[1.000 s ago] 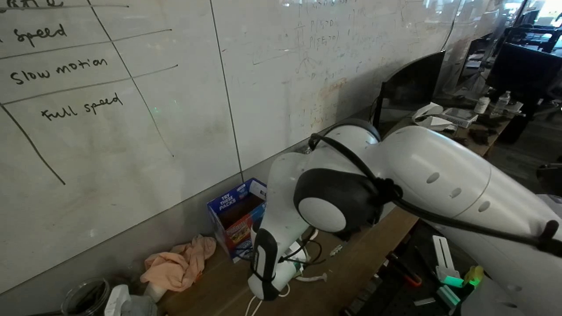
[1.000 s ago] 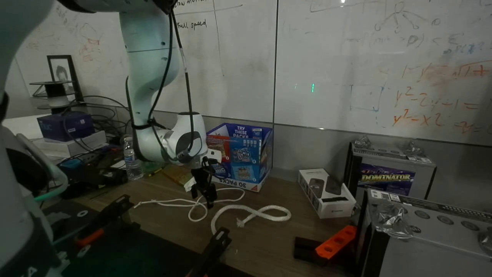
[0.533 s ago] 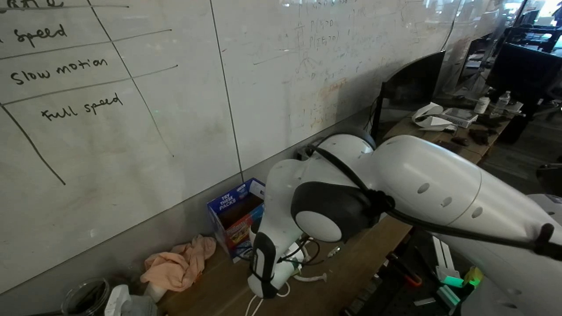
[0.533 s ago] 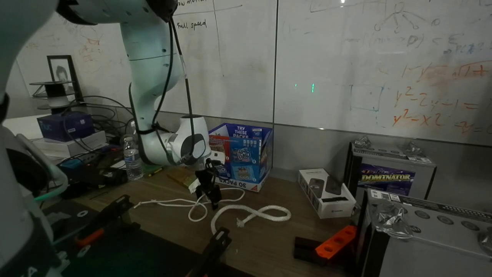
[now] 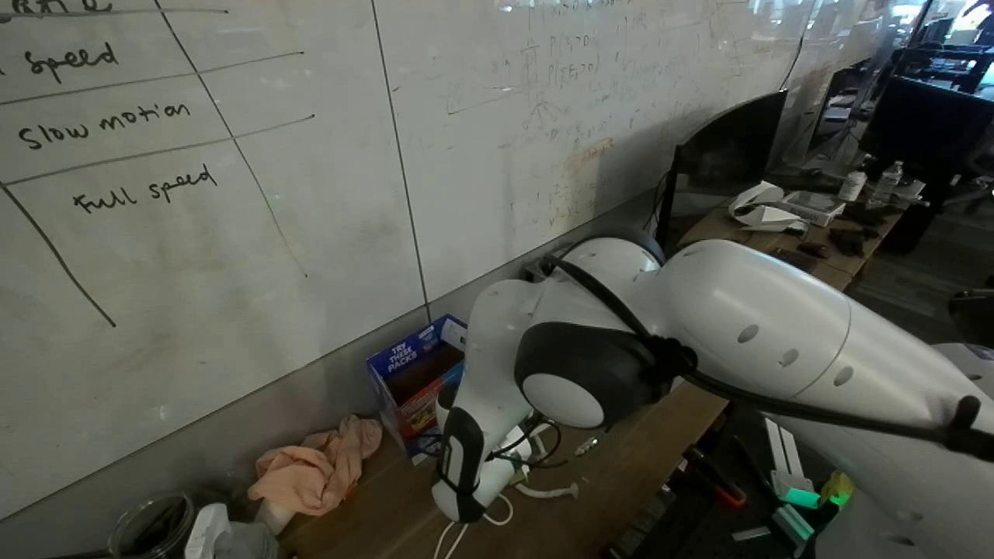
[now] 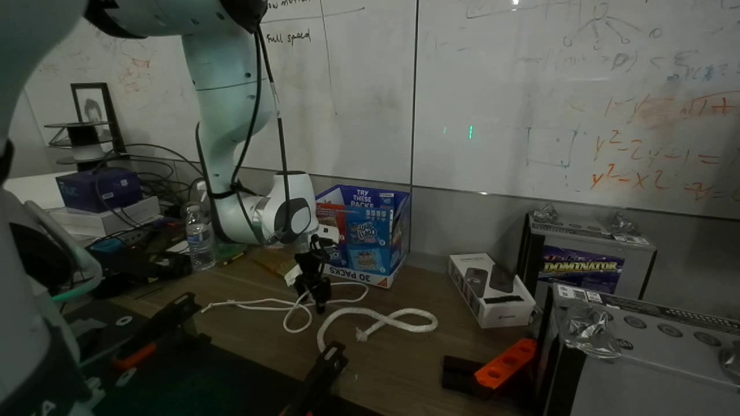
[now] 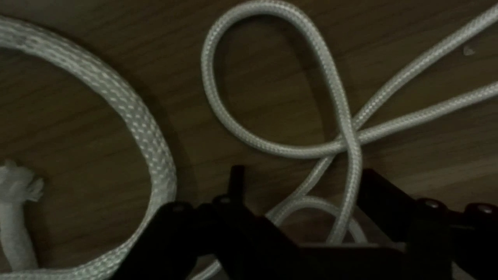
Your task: Pick up the ropes and put them in the blue box.
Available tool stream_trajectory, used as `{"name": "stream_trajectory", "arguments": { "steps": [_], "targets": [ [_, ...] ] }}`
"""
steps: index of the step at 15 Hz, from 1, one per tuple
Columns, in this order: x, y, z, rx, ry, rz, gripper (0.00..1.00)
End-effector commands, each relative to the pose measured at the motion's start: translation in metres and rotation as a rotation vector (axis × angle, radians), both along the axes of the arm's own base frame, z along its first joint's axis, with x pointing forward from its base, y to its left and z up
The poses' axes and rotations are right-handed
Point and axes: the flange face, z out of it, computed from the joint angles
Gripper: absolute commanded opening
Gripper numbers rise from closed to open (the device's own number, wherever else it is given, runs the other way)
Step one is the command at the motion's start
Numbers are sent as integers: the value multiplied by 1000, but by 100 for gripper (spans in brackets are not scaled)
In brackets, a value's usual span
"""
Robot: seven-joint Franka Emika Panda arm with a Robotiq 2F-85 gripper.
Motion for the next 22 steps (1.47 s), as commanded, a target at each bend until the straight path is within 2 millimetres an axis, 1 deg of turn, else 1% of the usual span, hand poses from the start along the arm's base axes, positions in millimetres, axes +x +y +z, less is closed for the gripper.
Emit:
{"name": "stream_trajectory", "arguments": {
  "steps": [1,6,8,11,12,14,15,16,19,22],
  "targets": [
    [7,-3,-4,-3,41,-7,43],
    [12,-12,-2,-3,91,-27,6],
    [14,-18,-2,1,122,-42,0],
    [21,-30,2,26,163,-70,1],
    [27,-34,11,46,173,-83,1],
    [38,-40,30,84,188,-103,4],
    [45,-44,47,110,193,-112,4],
    [51,-48,59,128,194,-121,4],
    [73,-62,120,179,166,-141,3],
    [95,-73,188,212,117,-161,3]
  ]
}}
